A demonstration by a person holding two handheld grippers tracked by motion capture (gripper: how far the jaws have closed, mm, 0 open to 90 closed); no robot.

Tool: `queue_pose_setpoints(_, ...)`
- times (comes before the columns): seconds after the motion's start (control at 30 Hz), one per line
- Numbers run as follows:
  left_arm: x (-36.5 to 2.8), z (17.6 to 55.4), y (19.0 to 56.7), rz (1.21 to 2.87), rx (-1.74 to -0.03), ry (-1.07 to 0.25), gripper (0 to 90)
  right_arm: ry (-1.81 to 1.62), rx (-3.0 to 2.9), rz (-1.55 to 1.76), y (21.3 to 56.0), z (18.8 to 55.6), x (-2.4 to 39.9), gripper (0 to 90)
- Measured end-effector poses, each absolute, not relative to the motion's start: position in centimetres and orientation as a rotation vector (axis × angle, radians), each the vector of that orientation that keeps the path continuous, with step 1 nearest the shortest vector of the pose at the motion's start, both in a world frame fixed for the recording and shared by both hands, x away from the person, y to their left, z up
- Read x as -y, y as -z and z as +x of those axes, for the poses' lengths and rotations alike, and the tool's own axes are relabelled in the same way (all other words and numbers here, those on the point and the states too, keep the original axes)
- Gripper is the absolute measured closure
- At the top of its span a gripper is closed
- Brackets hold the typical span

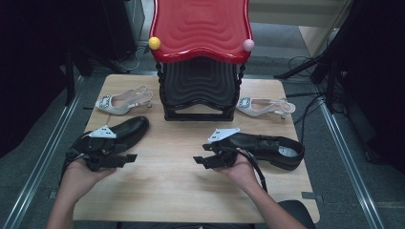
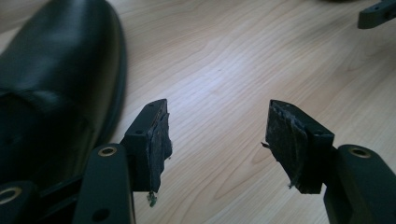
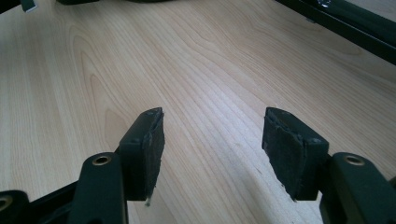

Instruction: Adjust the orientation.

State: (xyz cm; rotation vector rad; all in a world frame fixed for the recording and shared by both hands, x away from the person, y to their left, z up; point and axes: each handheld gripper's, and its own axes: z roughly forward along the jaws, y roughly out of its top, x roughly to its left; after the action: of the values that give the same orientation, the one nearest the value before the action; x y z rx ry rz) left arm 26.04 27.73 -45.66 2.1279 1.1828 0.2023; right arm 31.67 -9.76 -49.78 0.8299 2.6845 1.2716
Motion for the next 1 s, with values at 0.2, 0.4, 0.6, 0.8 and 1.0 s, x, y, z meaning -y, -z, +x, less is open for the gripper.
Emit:
queue_pose_setpoints(0.2,-29.6,25.7,45.4,2.098,-1.239,-0.23,44.8,-1.265,-2.696,0.823,49.9,31.8,9.4,39.6)
queue_pose_setpoints(0.4,-31.3,25.4,44.7,2.054,-1.302,-0.278,44.6,-1.259,-2.705,0.824,49.9,31.8,9.3,39.5)
queue_pose_setpoints(0.6,-33.2,24.9,44.2,2.008,-1.344,-0.306,45.2,-1.255,-2.706,0.83,50.0,31.8,9.3,39.4)
queue_pose_setpoints(0.8,-34.5,24.7,44.0,1.985,-1.403,-0.331,44.5,-1.251,-2.708,0.829,50.1,31.9,9.2,39.4)
queue_pose_setpoints(1.0,-35.0,25.4,45.1,1.956,-1.455,-0.309,46.2,-1.238,-2.717,0.831,50.2,31.9,9.1,39.2)
